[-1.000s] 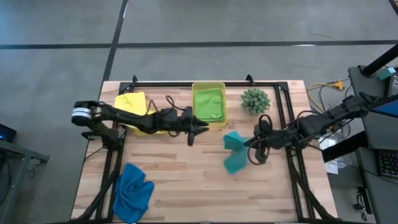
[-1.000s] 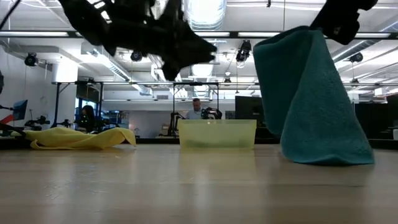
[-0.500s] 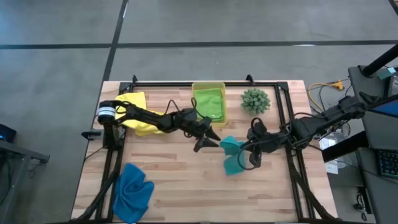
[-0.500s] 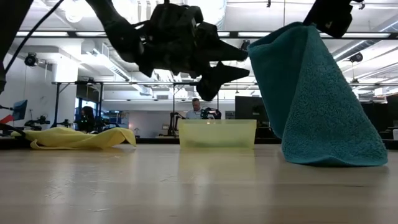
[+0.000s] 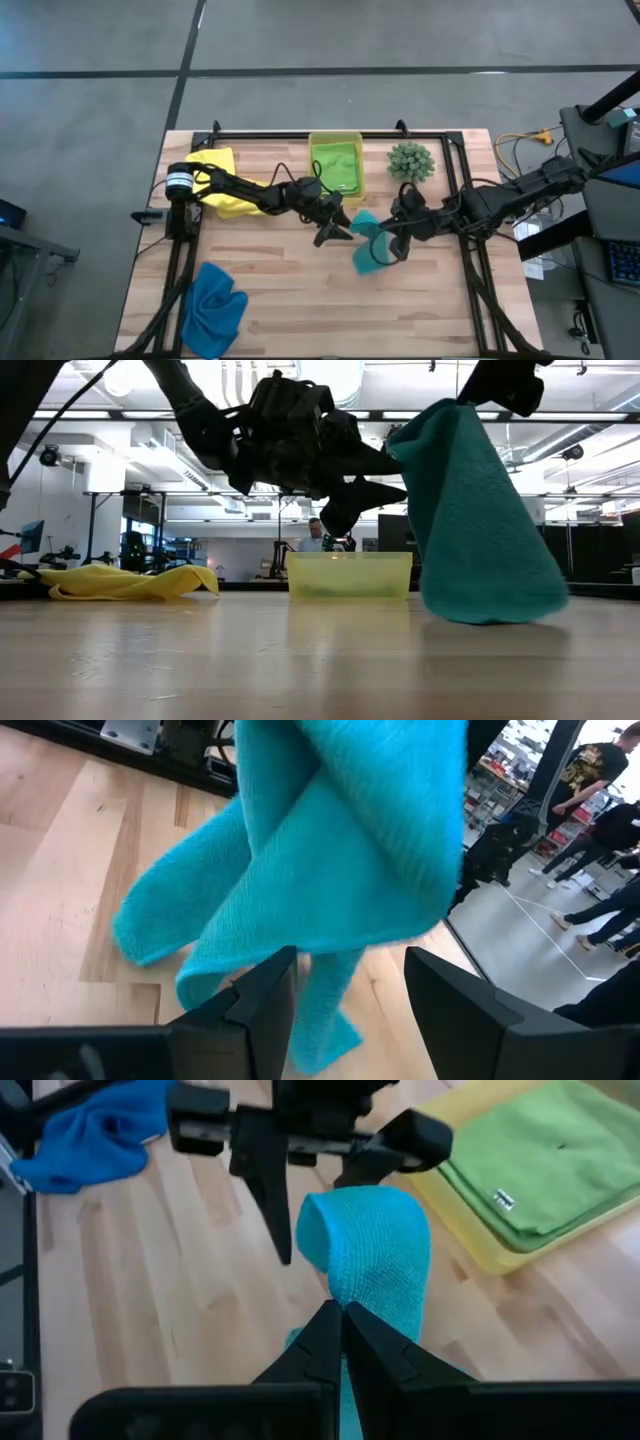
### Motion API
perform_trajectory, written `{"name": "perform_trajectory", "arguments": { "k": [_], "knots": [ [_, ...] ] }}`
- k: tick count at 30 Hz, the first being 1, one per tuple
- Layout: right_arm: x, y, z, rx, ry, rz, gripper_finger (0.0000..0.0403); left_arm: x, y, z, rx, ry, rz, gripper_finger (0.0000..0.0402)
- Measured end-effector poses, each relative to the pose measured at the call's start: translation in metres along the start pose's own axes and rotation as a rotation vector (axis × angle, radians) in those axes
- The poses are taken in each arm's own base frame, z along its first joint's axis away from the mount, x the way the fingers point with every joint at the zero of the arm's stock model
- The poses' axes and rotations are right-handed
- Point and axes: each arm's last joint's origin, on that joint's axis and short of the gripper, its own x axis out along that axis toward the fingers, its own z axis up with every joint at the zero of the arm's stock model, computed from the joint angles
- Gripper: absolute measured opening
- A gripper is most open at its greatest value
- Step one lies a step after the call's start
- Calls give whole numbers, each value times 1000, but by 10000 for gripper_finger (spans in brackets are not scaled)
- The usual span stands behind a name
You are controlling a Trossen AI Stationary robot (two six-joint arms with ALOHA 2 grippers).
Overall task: Fold microfiber towels
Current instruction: Fold the light blue microfiber cloth
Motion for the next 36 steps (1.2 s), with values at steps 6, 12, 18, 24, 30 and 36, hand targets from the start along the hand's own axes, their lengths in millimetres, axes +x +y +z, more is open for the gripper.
{"name": "perform_trajectory", "arguments": {
  "k": [6, 12, 18, 24, 30, 36],
  "knots": [
    [-5, -2, 9, 27, -30, 6, 8, 0, 1, 1, 52, -10, 26, 173],
    [-11, 0, 15, 42, -48, 25, 8, -1, 6, -2, 62, -25, 192, 173],
    [-14, 2, 18, 49, -58, 32, 8, -3, 10, -10, 30, 45, 270, 173],
    [-15, 3, 20, 58, -67, 40, 8, -2, 7, -3, 81, -15, 248, 173],
    [-15, 4, 23, 71, -90, 57, 8, -2, 5, 2, 102, -52, 201, 173],
    [-15, 4, 23, 74, -96, 61, 8, -2, 4, 4, 116, -60, 183, 162]
  ]
}}
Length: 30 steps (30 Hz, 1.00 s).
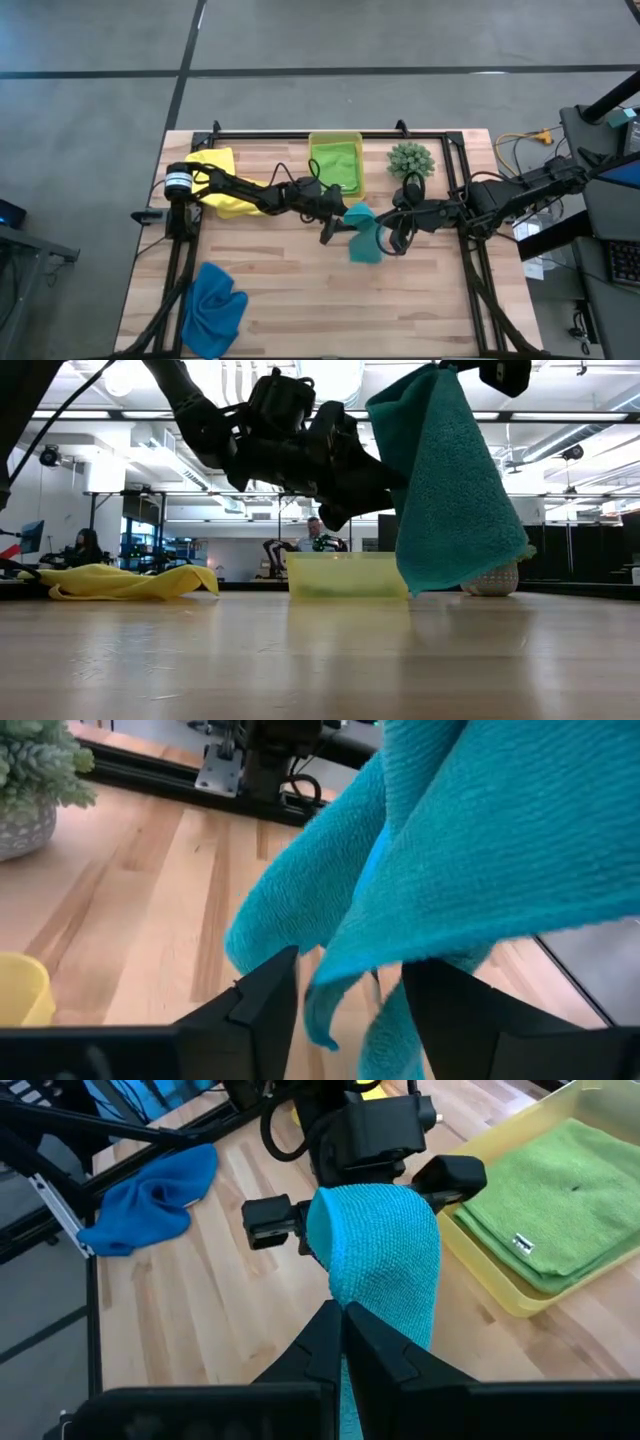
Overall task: Fold microfiber towels
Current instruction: Fold the light blue microfiber cloth
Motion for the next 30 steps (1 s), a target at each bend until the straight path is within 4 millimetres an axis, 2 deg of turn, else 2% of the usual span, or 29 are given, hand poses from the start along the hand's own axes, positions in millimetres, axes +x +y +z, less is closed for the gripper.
{"name": "perform_trajectory", "arguments": {
  "k": [3, 9, 14, 19, 24, 30],
  "knots": [
    [0, 0, 0, 2, -4, 2, 8, 0, 0, 0, 23, -2, -9, 127],
    [0, 0, 0, 2, -6, 0, 8, 0, -2, 0, 47, 8, -61, 14],
    [0, -1, 1, -4, -32, -32, 8, -2, 0, -6, 10, 91, -48, 2],
    [1, -2, 0, -10, -51, -67, 8, -26, -4, -3, -51, 312, 16, 0],
    [4, -3, -3, -16, -41, -74, 21, -62, -22, 24, 36, 387, 104, 0],
    [7, 0, -2, -21, -35, -33, 82, -105, -46, 64, 86, 376, 109, 0]
  ]
}}
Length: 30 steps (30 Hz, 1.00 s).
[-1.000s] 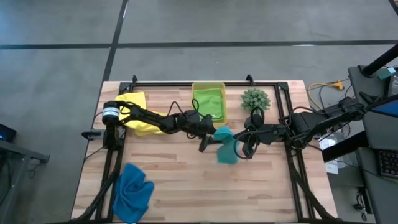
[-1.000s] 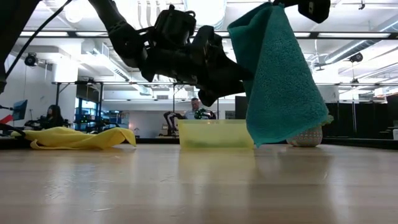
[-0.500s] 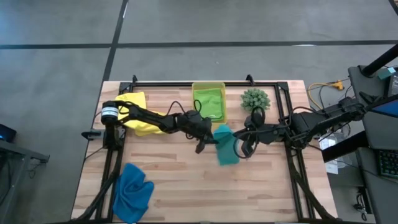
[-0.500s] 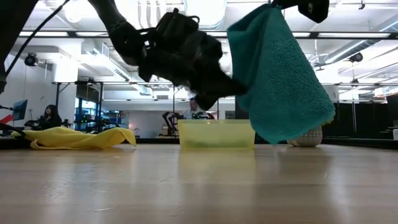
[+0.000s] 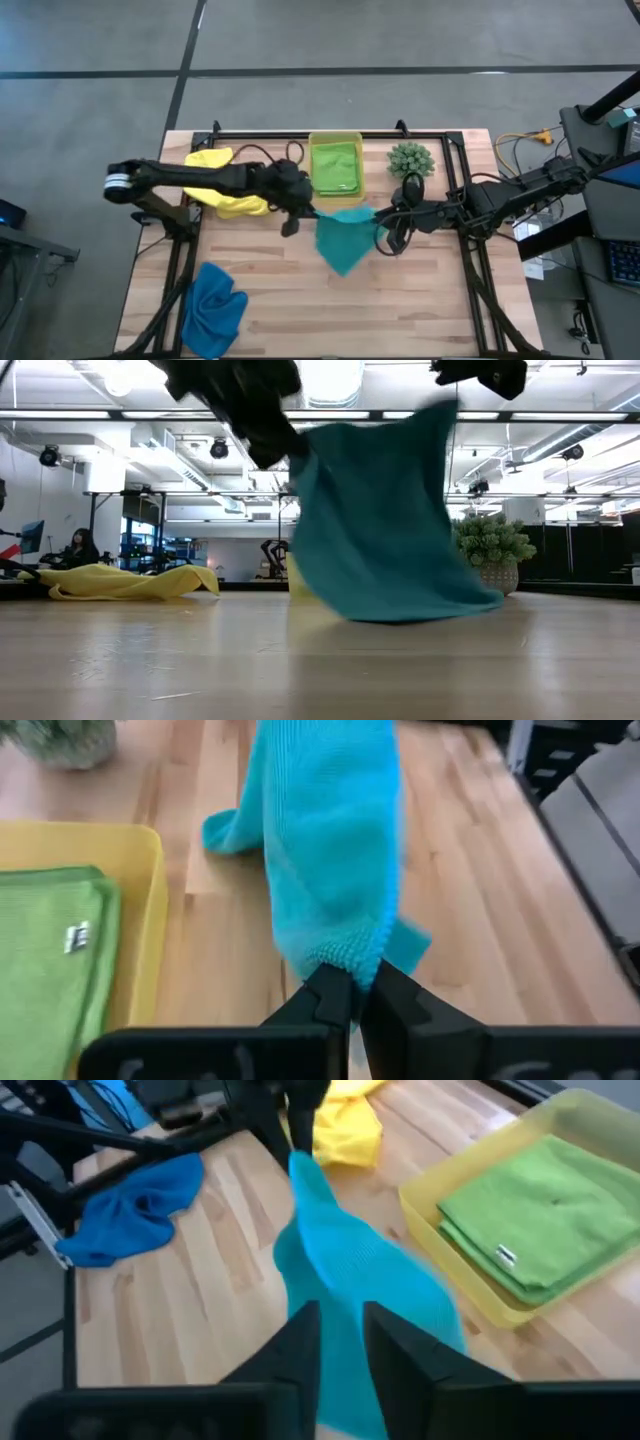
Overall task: Fold microfiber towels
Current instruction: Fold the light blue microfiber cloth
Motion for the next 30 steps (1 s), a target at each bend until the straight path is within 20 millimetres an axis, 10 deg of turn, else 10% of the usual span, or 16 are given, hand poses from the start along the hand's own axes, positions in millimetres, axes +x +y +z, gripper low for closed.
{"name": "perform_trajectory", "arguments": {
  "k": [13, 30],
  "knots": [
    [62, 30, -8, -245, -79, -5, 177, -29, -5, 24, -204, 46, 17, 0],
    [105, 59, 12, -370, -293, -340, 159, -23, 18, 45, -596, -56, 75, 0]
  ]
}}
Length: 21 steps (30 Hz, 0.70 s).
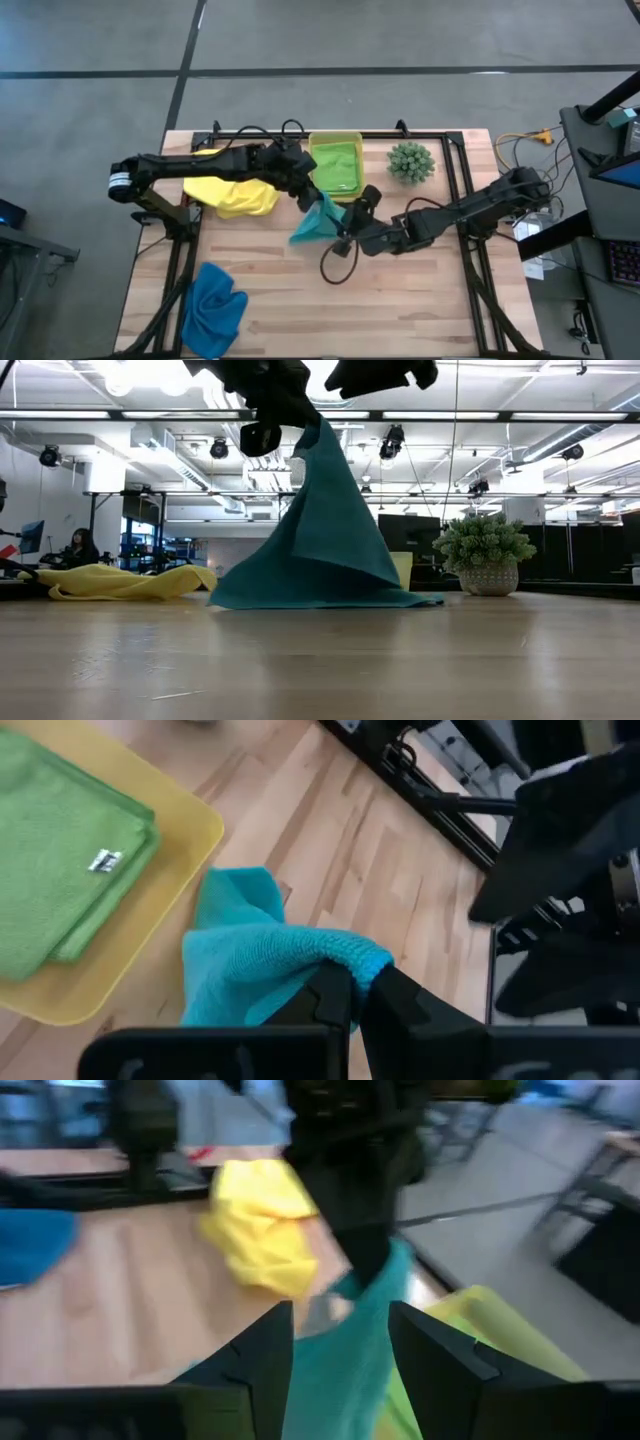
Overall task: Fold microfiber towels
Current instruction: Fold the light blue microfiber cloth
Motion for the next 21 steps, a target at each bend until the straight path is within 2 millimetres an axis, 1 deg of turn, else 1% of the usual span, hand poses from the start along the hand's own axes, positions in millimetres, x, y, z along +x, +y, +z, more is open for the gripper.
{"name": "perform_trajectory", "arguments": {
  "k": [4, 6, 9, 12, 14, 16, 19, 21],
  "knots": [
    [3, -5, 8, 49, -31, -96, 151, -1, -2, 2, -12, -16, -10, 0],
    [6, -6, 13, 67, -40, -96, 148, -1, -3, 4, -9, -29, -21, 0],
    [12, -1, 19, 60, -34, -61, 146, -2, -4, 6, -1, -52, -40, 0],
    [18, 5, 20, 42, -23, -61, 146, -2, -5, 9, 6, -73, -52, 0],
    [22, 9, 17, 11, 3, -72, 146, -2, -5, 9, 5, -73, -51, 0],
    [27, 12, 16, 17, 23, -84, 144, -3, -5, 9, 6, -72, -56, 0],
    [32, 12, 12, 32, 64, -146, 140, -5, -5, 9, 15, -69, -61, 0],
    [31, 8, 9, 31, 90, -194, 137, -6, -5, 8, 30, -62, -70, 0]
  ]
}}
